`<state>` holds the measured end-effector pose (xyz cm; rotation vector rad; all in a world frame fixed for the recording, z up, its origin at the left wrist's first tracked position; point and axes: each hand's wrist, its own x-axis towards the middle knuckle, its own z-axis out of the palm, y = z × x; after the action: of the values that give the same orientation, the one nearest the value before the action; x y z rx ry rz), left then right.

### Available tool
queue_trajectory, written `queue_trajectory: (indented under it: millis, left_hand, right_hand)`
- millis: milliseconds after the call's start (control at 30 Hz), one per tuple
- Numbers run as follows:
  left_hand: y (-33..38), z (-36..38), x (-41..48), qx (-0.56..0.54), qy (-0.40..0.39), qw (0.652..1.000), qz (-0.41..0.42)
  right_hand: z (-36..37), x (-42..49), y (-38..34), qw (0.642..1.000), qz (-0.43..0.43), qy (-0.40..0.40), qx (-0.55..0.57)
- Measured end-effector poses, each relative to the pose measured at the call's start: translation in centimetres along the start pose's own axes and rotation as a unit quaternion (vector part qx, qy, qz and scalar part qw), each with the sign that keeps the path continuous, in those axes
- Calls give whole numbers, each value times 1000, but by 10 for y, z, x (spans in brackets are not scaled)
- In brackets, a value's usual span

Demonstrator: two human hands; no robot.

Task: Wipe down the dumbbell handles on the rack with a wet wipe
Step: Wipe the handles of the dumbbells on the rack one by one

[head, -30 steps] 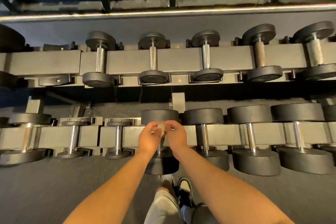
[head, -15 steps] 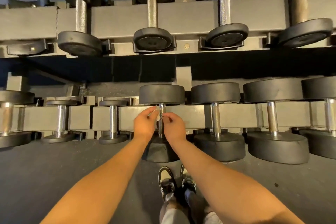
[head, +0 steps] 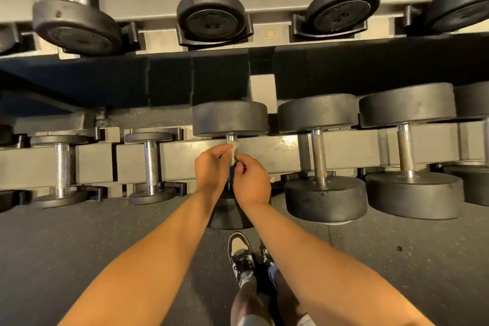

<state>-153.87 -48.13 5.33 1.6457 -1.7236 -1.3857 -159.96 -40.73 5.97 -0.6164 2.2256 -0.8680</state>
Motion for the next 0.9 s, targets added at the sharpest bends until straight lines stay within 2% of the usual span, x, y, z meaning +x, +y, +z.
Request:
queue_trajectory:
  millis: [133,267,333,400,600,833,900]
  left_hand:
    - [8,1,9,16,12,1000,12]
    - [0,-4,-2,63,-27,997,24]
    - [-4,-8,-5,90,-49,995,5]
    - [-3,-13,-2,77,-59,995,-18]
    - [13,-9,19,30,-23,999,-11]
    - [-3,-16,-10,80,-76,993,-37]
    - [-2,-18,-9,78,-71,994,-41]
  right_hand:
    - [2,2,4,1000,-3,3,-3]
    - [1,0,3,1000,-4,19,5]
    - [0,-4,4,1000,-2,22,12]
    - [1,-7,7,999,5,19,30]
    - [2,-3,6,1000,5,10,18]
    - [-2,-4,4,1000,-10,-12,16]
    - [-2,-4,5,999,-15,-16,25]
